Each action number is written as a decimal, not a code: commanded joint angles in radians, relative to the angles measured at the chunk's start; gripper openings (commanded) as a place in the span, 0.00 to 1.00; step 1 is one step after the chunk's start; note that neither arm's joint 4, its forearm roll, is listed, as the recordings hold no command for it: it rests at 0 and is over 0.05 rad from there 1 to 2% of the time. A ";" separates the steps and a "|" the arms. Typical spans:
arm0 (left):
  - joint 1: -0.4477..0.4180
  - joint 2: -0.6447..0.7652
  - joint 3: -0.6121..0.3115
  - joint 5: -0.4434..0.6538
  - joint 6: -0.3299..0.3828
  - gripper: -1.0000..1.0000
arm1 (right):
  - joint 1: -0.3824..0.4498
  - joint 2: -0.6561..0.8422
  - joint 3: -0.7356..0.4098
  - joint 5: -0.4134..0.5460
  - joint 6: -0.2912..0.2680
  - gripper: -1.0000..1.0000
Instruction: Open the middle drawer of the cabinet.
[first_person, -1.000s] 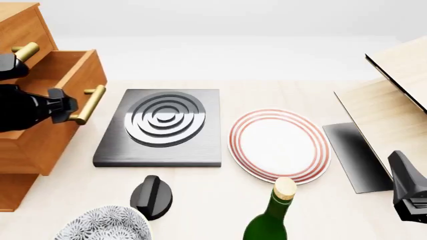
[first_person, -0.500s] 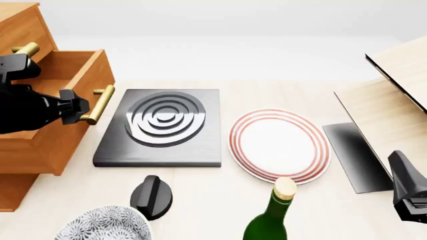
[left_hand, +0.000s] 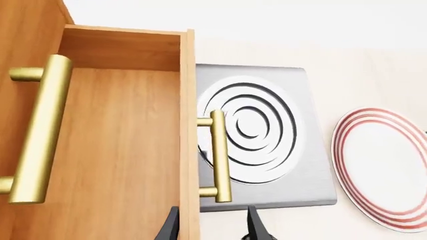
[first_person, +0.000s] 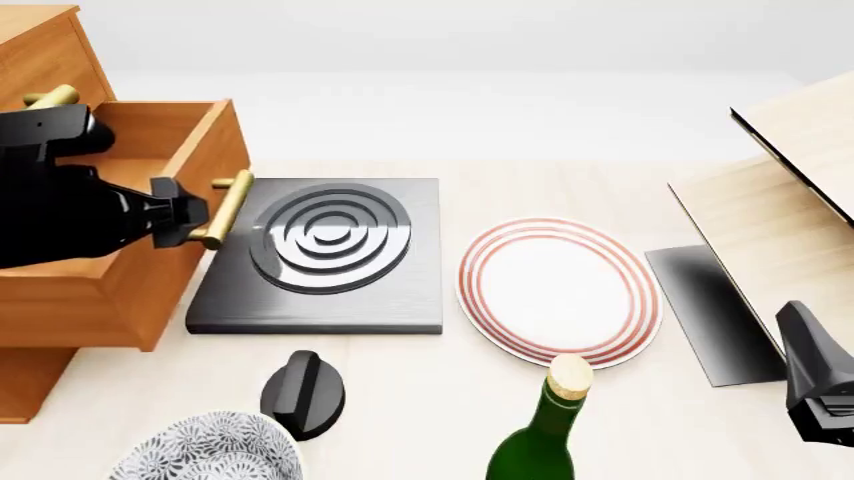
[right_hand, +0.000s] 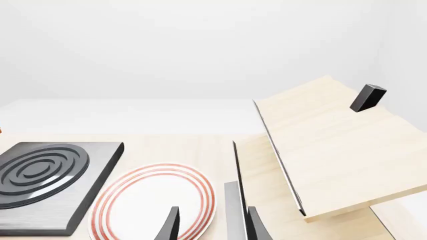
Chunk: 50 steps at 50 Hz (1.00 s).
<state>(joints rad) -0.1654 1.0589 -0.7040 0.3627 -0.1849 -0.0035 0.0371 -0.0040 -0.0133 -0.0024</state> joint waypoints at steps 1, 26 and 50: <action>-0.114 0.048 -0.027 -0.027 -0.022 1.00 | 0.001 -0.009 0.000 0.004 0.001 1.00; -0.190 0.059 -0.042 -0.029 -0.049 1.00 | 0.001 -0.009 0.000 0.004 0.001 1.00; -0.263 0.074 -0.060 -0.032 -0.052 1.00 | 0.001 -0.009 0.000 0.004 0.001 1.00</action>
<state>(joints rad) -0.3655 1.1225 -0.7510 0.3473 -0.2736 -0.0035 0.0372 -0.0040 -0.0133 -0.0023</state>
